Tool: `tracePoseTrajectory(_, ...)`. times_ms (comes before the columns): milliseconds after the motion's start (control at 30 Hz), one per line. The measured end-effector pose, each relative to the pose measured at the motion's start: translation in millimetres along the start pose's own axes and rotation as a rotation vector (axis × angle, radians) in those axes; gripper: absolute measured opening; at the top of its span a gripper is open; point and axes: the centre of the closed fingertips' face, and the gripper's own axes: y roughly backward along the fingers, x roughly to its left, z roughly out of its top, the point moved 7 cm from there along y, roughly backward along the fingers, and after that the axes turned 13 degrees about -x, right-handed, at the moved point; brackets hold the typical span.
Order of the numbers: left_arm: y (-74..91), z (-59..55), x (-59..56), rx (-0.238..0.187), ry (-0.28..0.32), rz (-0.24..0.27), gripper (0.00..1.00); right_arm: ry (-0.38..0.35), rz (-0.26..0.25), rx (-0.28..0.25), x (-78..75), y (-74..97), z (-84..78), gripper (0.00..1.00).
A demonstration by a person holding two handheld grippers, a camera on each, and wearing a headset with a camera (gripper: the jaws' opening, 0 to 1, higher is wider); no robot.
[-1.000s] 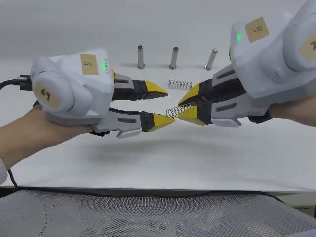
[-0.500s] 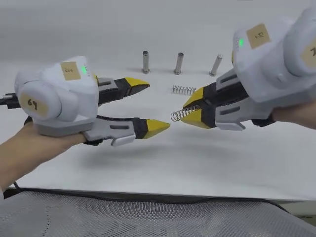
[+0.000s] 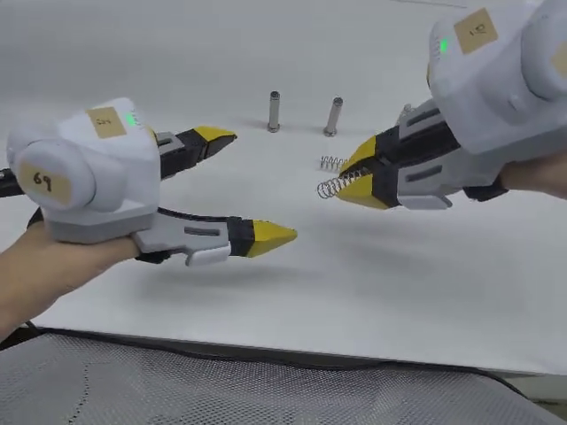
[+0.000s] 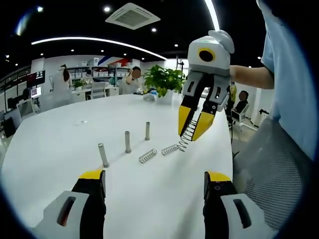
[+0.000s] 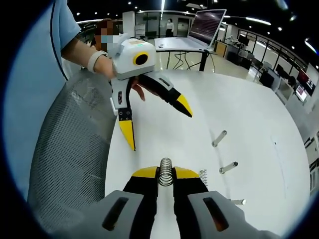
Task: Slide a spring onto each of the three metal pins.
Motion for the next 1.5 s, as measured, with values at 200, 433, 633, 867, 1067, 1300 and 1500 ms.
tracePoseTrajectory(200,-0.3,-3.8,3.1,0.001,0.007,0.013,0.86,0.022,0.002,0.034,-14.3,1.6,4.8,0.08)
tracePoseTrajectory(433,1.7,-4.0,10.2,-0.008,0.007,0.045,0.95,0.042,0.012,0.07,-27.9,1.4,7.5,0.08)
tracePoseTrajectory(633,4.3,0.0,17.0,-0.039,0.022,0.073,0.98,0.057,0.034,0.102,-34.3,-3.4,8.8,0.08)
tracePoseTrajectory(867,4.7,3.1,19.1,-0.054,0.017,0.085,0.97,0.072,0.05,0.131,-48.6,-5.7,14.4,0.08)
tracePoseTrajectory(1067,4.4,3.5,19.6,-0.052,0.007,0.083,0.95,0.099,0.072,0.161,-62.0,-9.3,22.0,0.08)
tracePoseTrajectory(1300,2.8,3.1,19.5,-0.047,0.002,0.078,0.95,0.131,0.109,0.2,-79.6,-12.5,29.5,0.08)
tracePoseTrajectory(1500,3.0,4.1,21.6,-0.054,0.008,0.083,0.94,0.159,0.128,0.229,-97.7,-16.4,37.1,0.08)
